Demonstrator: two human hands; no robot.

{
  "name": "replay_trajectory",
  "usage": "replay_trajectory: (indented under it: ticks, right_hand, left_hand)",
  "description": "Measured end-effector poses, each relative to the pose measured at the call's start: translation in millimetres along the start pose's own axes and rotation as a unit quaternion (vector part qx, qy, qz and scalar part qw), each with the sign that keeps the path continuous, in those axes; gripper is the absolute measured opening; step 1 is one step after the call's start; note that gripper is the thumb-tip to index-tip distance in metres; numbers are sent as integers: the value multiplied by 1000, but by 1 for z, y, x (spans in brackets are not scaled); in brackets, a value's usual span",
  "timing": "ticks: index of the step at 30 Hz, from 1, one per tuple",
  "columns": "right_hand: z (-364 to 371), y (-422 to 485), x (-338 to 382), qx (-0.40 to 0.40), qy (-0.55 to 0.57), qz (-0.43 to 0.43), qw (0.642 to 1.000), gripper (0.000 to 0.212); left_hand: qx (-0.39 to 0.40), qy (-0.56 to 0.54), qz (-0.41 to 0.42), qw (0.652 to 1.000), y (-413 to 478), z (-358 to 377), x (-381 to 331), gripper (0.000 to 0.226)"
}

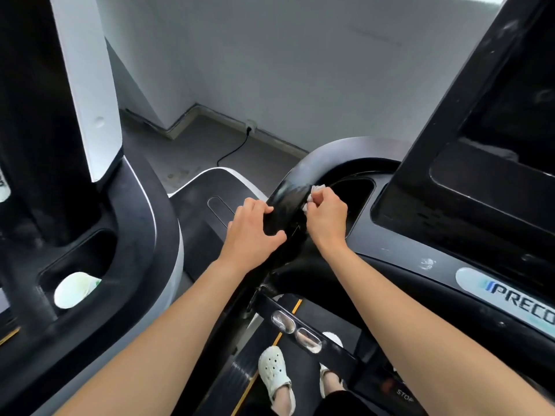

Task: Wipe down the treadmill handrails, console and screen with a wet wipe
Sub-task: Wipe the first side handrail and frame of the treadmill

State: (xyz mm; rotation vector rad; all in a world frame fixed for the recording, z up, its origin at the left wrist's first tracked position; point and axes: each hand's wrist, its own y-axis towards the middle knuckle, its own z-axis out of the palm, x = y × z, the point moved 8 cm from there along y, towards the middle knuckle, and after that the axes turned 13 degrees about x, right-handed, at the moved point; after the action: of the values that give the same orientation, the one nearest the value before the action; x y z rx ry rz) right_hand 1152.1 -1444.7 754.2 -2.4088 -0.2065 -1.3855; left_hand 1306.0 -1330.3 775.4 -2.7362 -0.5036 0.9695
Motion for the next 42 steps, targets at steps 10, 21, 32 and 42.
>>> replay_trajectory:
  ticks: [10, 21, 32, 42]
  right_hand:
    - [0, -9, 13, -2, -36, -82, 996, 12]
    - [34, -30, 50, 79, -312, -275, 906, 24]
    - [20, 14, 66, 48, -425, -221, 877, 22]
    - [23, 22, 70, 64, -416, -190, 887, 36]
  left_hand:
    - [3, -7, 9, 1000, 3, 1, 3, 51]
    - [3, -25, 20, 1000, 4, 0, 8, 54]
    - [19, -35, 46, 998, 6, -2, 15, 58]
    - [0, -58, 52, 997, 4, -2, 17, 55]
